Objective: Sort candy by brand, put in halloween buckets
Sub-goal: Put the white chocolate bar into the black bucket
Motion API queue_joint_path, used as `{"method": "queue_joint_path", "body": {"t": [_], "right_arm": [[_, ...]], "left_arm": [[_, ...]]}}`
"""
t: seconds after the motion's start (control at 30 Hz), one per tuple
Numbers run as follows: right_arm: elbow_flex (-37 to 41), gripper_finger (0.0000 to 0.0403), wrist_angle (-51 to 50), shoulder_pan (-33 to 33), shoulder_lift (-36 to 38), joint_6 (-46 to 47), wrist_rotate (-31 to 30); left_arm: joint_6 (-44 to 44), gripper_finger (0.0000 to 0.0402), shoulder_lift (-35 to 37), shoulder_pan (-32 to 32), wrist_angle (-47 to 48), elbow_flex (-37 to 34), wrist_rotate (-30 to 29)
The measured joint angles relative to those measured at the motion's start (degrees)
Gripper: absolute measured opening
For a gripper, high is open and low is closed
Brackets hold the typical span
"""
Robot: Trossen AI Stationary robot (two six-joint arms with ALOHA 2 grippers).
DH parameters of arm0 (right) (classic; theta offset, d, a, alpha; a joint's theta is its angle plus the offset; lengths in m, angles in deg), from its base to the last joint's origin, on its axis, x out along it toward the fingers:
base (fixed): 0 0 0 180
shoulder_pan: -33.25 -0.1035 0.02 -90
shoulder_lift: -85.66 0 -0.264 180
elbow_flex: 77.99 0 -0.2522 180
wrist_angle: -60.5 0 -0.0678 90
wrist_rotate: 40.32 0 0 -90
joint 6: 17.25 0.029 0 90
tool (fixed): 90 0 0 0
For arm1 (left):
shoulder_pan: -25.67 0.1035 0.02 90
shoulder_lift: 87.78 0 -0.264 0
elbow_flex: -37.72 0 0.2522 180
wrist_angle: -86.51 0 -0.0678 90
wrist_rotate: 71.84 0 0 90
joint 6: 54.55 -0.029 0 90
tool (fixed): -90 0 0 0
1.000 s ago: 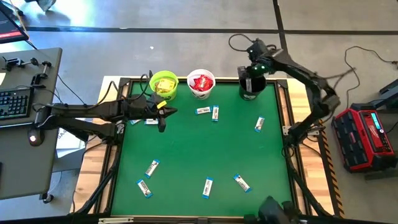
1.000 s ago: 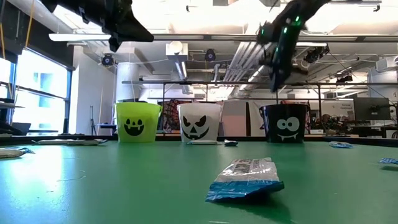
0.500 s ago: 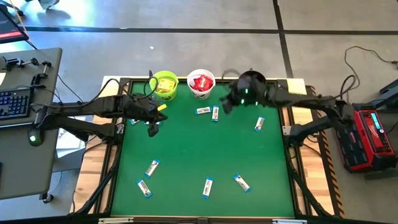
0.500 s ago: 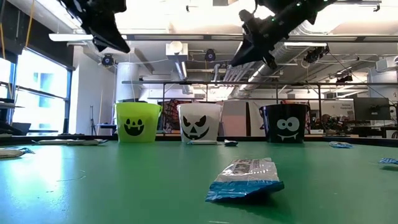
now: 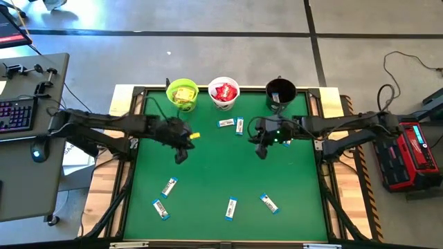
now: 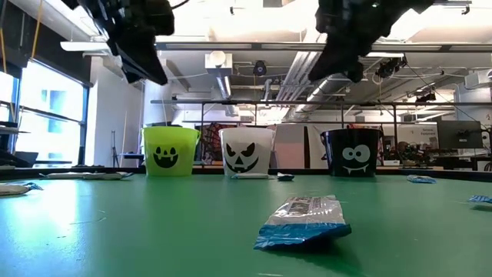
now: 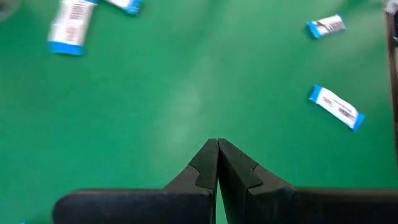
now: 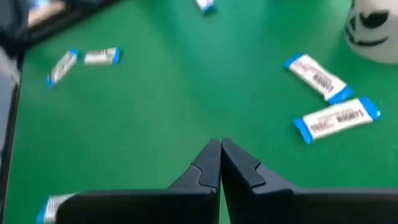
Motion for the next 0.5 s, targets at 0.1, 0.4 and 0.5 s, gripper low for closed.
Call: {"method": "queue_joint_path", "body": {"t": [0.1, 0.4, 0.5], "right_arm": [[0.02, 0.0, -2.63, -0.38, 1.24, -1.28, 2.69], [0.02, 0.0, -10.07, -12.65, 2.3, 11.13, 3.61], [0.02, 0.0, -9.91, -19.59, 1.25, 22.1, -0.4]], "left_arm": [[1.78, 0.0, -4.02, -1.77, -4.31, 0.0, 1.67], [5.98, 0.0, -9.87, -5.42, -9.97, 0.0, -0.24], [4.59, 0.0, -9.91, -5.36, -10.0, 0.0, -0.38]]}}
